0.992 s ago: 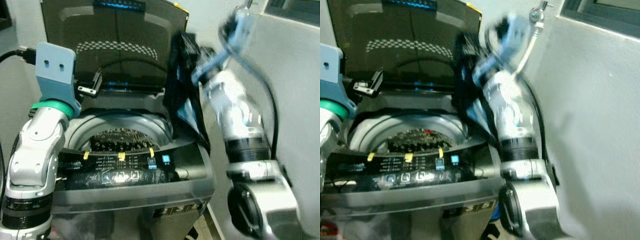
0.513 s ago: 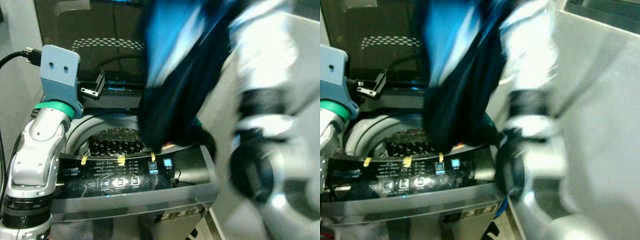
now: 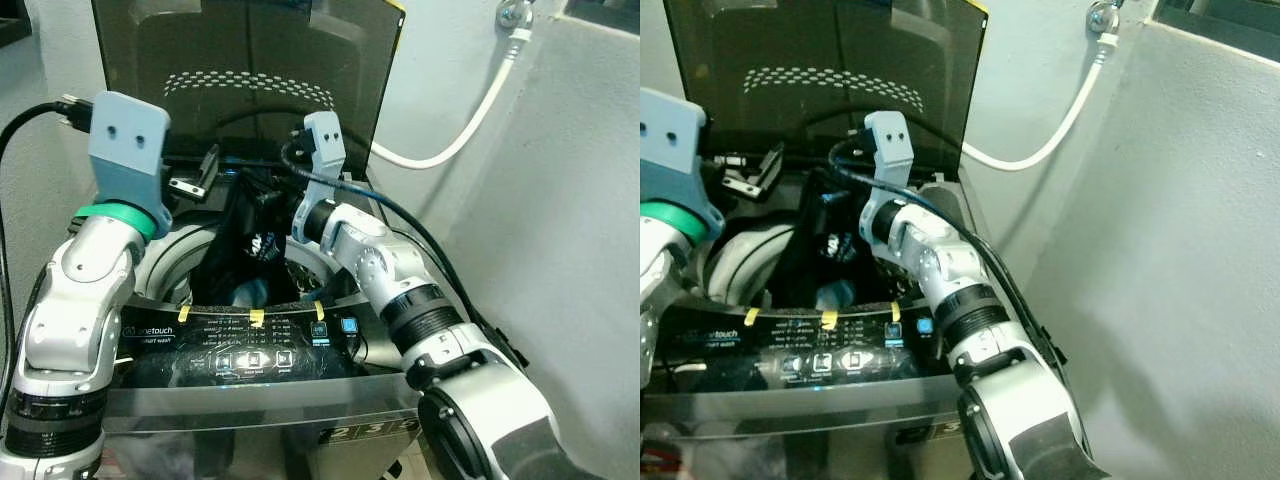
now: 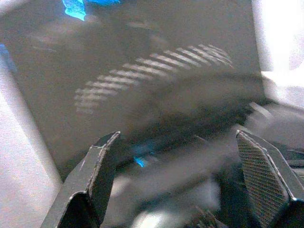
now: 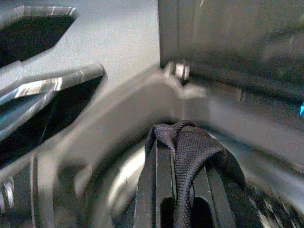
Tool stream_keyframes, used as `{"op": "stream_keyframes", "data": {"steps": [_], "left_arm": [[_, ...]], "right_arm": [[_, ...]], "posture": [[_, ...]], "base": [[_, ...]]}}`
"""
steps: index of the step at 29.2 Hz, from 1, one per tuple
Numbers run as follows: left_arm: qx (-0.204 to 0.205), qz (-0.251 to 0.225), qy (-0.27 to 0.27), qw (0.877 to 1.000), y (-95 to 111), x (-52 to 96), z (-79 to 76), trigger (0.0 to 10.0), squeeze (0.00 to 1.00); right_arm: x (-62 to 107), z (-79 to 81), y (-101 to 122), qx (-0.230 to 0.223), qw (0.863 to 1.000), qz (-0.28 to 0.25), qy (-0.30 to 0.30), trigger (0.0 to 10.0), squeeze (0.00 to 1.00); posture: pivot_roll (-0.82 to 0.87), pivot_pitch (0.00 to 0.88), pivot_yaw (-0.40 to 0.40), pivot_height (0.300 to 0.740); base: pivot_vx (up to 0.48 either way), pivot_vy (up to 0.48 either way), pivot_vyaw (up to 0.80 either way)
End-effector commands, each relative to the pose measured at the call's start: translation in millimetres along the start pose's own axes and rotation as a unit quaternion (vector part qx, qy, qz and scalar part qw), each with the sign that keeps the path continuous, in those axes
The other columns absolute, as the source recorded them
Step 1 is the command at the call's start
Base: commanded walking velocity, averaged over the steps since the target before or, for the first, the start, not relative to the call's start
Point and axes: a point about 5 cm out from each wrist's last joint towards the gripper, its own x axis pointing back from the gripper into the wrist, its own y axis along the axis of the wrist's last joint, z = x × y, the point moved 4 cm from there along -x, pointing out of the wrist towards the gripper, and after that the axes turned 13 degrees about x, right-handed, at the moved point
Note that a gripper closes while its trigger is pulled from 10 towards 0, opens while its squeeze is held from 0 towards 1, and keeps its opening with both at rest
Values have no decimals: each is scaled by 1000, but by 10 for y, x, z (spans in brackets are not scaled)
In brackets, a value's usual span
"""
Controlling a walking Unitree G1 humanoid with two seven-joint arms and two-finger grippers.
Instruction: Clothes washing
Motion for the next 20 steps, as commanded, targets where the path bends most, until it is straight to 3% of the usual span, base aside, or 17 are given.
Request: {"op": "stream_keyframes", "data": {"steps": [1,2,5,16,17,18,20], "left_arm": [[-9,62,-49,997,-186,51,-174,10000,0],[-12,85,-60,995,-247,88,-208,10000,0],[-11,96,-65,993,-274,111,-224,10000,0],[-3,108,-70,992,-271,112,-237,10000,0],[1,113,-76,991,-279,116,-251,10000,0],[4,120,-79,990,-289,124,-259,10000,0],[0,128,-83,988,-290,141,-262,10000,0]], "right_arm": [[32,-11,-129,18,999,35,9,10000,0],[42,-35,-164,25,999,47,7,10000,0],[48,-53,-177,29,998,53,4,10000,0],[35,-38,-119,34,997,54,31,10000,0],[46,13,-154,24,996,63,59,10000,667],[59,56,-188,12,994,72,81,10000,1000],[68,83,-209,1,993,77,95,10000,1000]], "posture": [[46,32,-77,740],[47,35,-77,740],[47,35,-76,740],[54,39,-59,740],[52,39,-57,740],[54,41,-54,740],[59,40,-50,740]], "base": [[0,0,0],[0,0,0],[0,0,0],[0,0,0],[0,0,0],[0,0,0],[0,0,0]]}}
